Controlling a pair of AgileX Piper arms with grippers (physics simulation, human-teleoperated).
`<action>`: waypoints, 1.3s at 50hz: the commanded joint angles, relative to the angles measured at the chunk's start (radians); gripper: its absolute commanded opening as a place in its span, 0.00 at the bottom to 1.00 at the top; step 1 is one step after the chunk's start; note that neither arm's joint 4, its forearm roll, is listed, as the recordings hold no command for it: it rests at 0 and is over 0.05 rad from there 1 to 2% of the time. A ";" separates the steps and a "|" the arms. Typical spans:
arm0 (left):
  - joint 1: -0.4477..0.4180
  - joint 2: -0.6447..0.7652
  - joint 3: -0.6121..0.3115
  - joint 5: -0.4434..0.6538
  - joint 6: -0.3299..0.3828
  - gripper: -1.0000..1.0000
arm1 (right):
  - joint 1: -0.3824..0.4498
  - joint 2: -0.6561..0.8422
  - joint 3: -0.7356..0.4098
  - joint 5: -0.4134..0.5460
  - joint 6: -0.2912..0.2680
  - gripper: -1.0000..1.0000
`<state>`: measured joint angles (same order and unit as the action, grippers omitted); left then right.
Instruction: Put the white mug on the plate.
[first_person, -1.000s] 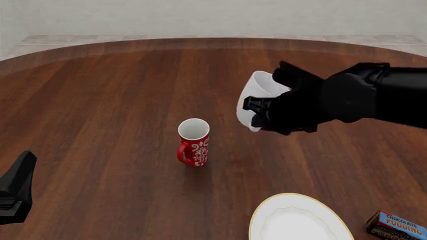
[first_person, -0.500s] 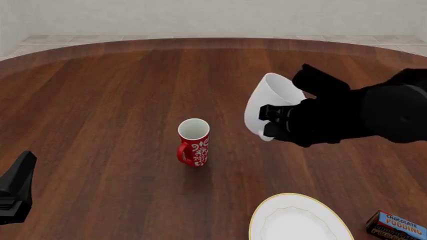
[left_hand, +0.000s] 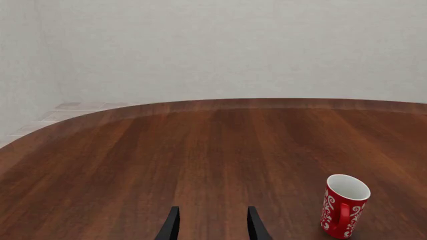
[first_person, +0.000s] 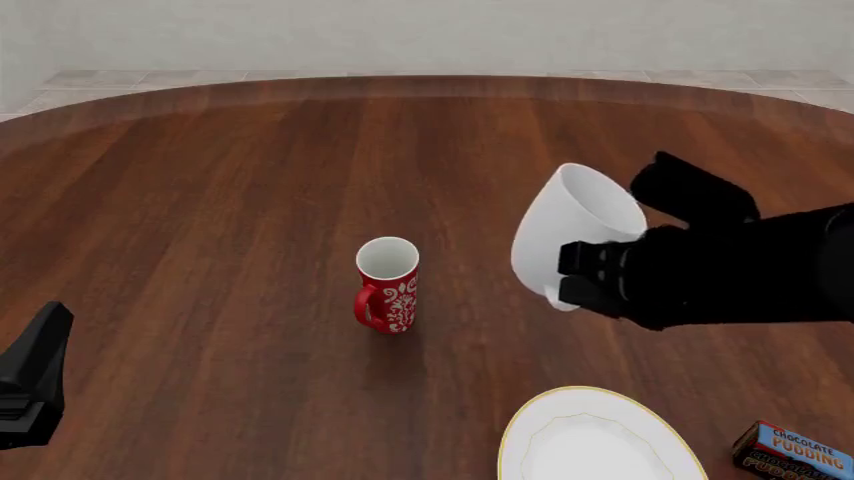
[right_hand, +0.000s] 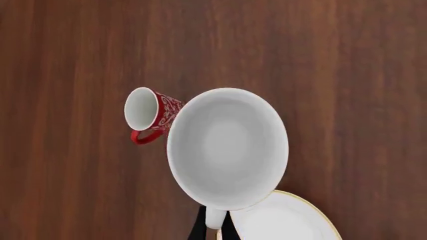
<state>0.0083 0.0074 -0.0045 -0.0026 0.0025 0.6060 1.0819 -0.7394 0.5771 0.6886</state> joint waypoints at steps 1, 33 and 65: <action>0.000 0.000 0.000 0.000 0.000 1.00 | 0.002 -0.081 0.029 0.048 -0.001 0.00; 0.000 0.000 0.000 0.000 0.000 1.00 | 0.083 -0.220 0.125 0.140 0.002 0.00; 0.000 0.000 0.000 0.000 0.000 1.00 | 0.140 -0.343 0.262 0.187 0.025 0.00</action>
<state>0.0083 0.0074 -0.0045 -0.0026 0.0026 0.7347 0.7777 -0.5079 0.7440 0.7055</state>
